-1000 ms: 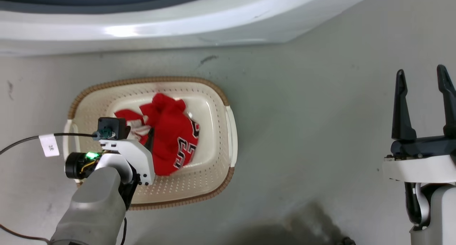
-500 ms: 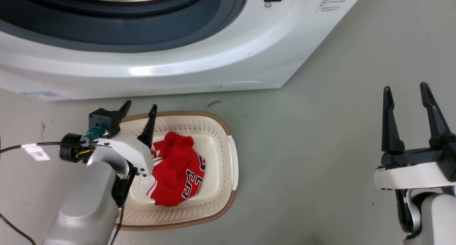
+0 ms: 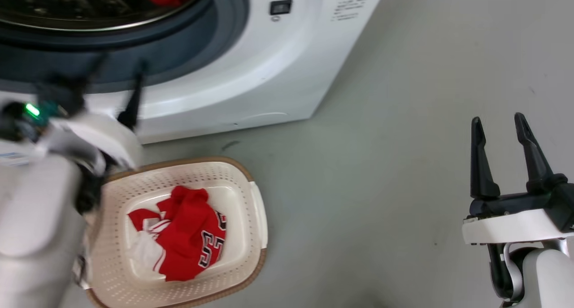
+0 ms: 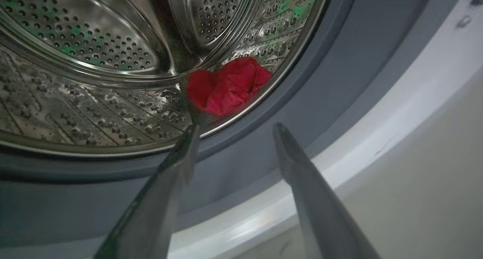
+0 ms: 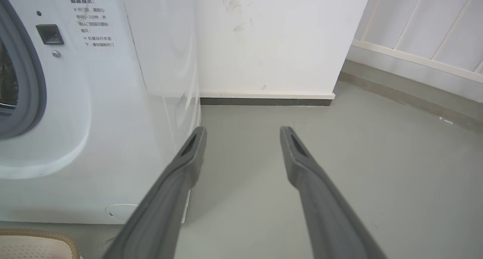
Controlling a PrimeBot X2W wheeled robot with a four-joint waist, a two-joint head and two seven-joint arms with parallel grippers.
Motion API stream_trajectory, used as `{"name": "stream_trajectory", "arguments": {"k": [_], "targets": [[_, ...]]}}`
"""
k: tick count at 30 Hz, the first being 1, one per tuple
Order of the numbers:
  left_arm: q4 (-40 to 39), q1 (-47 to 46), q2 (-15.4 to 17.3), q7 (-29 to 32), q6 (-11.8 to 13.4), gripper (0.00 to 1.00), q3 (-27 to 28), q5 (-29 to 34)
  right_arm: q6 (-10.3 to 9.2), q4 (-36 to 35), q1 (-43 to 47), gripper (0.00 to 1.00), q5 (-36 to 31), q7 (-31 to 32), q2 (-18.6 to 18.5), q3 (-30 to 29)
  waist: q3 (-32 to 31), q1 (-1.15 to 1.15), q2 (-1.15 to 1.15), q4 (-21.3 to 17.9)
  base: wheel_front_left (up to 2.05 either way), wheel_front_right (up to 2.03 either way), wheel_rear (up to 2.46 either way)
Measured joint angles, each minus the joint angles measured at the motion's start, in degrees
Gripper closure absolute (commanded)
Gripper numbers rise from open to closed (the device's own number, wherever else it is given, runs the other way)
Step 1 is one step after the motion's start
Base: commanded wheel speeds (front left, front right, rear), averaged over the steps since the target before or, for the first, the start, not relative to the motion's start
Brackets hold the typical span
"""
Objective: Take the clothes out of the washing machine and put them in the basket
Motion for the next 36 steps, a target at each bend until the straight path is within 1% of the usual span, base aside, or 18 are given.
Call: {"name": "stream_trajectory", "arguments": {"k": [4, 5, 6, 9, 11, 13, 15, 17, 19, 20, 21, 23, 26, 28, 31, 36], "targets": [[-3.0, -5.6, 4.2, 6.7, 0.2, 0.00, 1.4, -0.1, 0.00, -0.1, 0.0, 0.00, 1.9, 0.0, 0.0, 0.5, 2.4, 0.00, 0.00, -2.4, 0.00, 0.00, 0.00], [-3.3, -7.1, 5.1, 9.0, 0.0, 0.00, 1.2, -0.1, 0.00, -0.1, 0.0, 0.00, 2.3, 0.0, 0.0, 0.4, 3.1, 0.00, 0.00, -3.0, 0.00, 0.00, 0.00], [-3.8, -10.6, 5.8, 13.3, -0.4, 0.00, 1.4, -1.1, 0.00, -0.1, 0.0, 0.00, 3.0, 0.0, 0.0, 0.6, 4.7, 0.00, 0.00, -4.2, 0.00, 0.00, 0.00], [-3.7, -17.3, 7.2, 20.1, -1.2, 0.00, 1.2, -2.4, 0.00, -0.1, -0.2, 0.00, 4.6, 0.0, 0.0, 1.5, 7.3, 0.00, 0.00, -5.9, 0.00, 0.00, 0.00], [-3.1, -22.7, 8.7, 24.7, -1.4, 0.00, 0.9, -2.6, 0.00, -0.3, -0.4, 0.00, 5.5, 0.0, 0.0, 2.2, 9.0, 0.01, 0.00, -7.2, 0.00, 0.00, 0.00], [-1.8, -28.4, 9.1, 29.7, -1.7, 0.00, 0.3, -3.0, 0.00, -0.6, -0.5, 0.00, 6.3, 0.0, 0.0, 2.3, 10.9, 0.00, 0.00, -8.4, 0.00, 0.00, 0.00], [0.5, -33.6, 8.2, 35.4, -1.8, 0.00, 0.2, -4.9, 0.01, -0.7, -0.3, 0.00, 6.8, 0.0, 0.0, 2.4, 12.8, 0.01, 0.00, -9.5, 0.00, 0.00, 0.00], [2.4, -38.7, 8.0, 40.3, -1.2, 0.00, -0.3, -4.8, 0.00, -0.6, -0.2, 0.00, 7.5, 0.0, 0.0, 2.9, 14.7, 0.01, 0.00, -10.4, 0.00, 0.00, 0.00], [4.3, -43.7, 8.1, 44.2, 0.0, 0.00, -0.3, -4.4, 0.00, -0.5, -0.2, 0.00, 8.1, 0.0, 0.0, 3.5, 16.5, 0.01, 0.00, -11.5, 0.00, 0.00, 0.00], [6.9, -46.1, 8.4, 46.0, 0.3, 0.00, 0.1, -4.5, 0.00, -0.3, -0.2, 0.00, 8.8, 0.0, 0.0, 4.1, 17.3, 0.01, 0.00, -12.1, 0.00, 0.00, 0.00], [9.8, -48.4, 8.8, 47.4, 0.3, 0.00, 0.3, -4.5, 0.00, -0.1, -0.2, 0.00, 9.9, 0.0, 0.0, 4.7, 18.1, 0.01, 0.00, -12.7, 0.00, 0.00, 0.00], [12.8, -51.5, 9.4, 49.0, 0.5, 0.00, -0.6, -3.4, 0.00, -0.4, -0.2, 0.00, 11.0, 0.0, 0.0, 5.1, 19.4, 0.01, 0.00, -14.0, 0.00, 0.00, 0.00], [16.8, -54.1, 8.6, 50.8, 0.2, 0.00, -2.2, -2.5, 0.00, -1.3, 0.2, 0.00, 11.3, 0.0, 0.0, 5.5, 20.9, 0.01, 0.00, -15.1, 0.00, 0.00, 0.00], [18.7, -55.2, 8.2, 52.0, -0.5, 0.00, -3.6, -1.9, 0.00, -1.9, 0.5, 0.00, 11.3, 0.0, 0.0, 5.6, 21.7, 0.01, 0.00, -15.4, 0.00, 0.00, 0.00], [21.3, -56.9, 8.5, 52.7, -1.3, 0.00, -4.5, -1.8, 0.00, -2.8, 0.9, 0.00, 11.4, 0.0, 0.0, 5.4, 22.6, 0.01, 0.00, -15.4, 0.00, 0.00, 0.00], [24.9, -57.4, 8.8, 53.9, -2.1, 0.00, -6.7, -2.1, 0.01, -4.0, 1.2, 0.00, 11.3, 0.0, 0.0, 5.5, 23.3, 0.01, 0.00, -15.0, 0.00, 0.00, 0.00]]}}
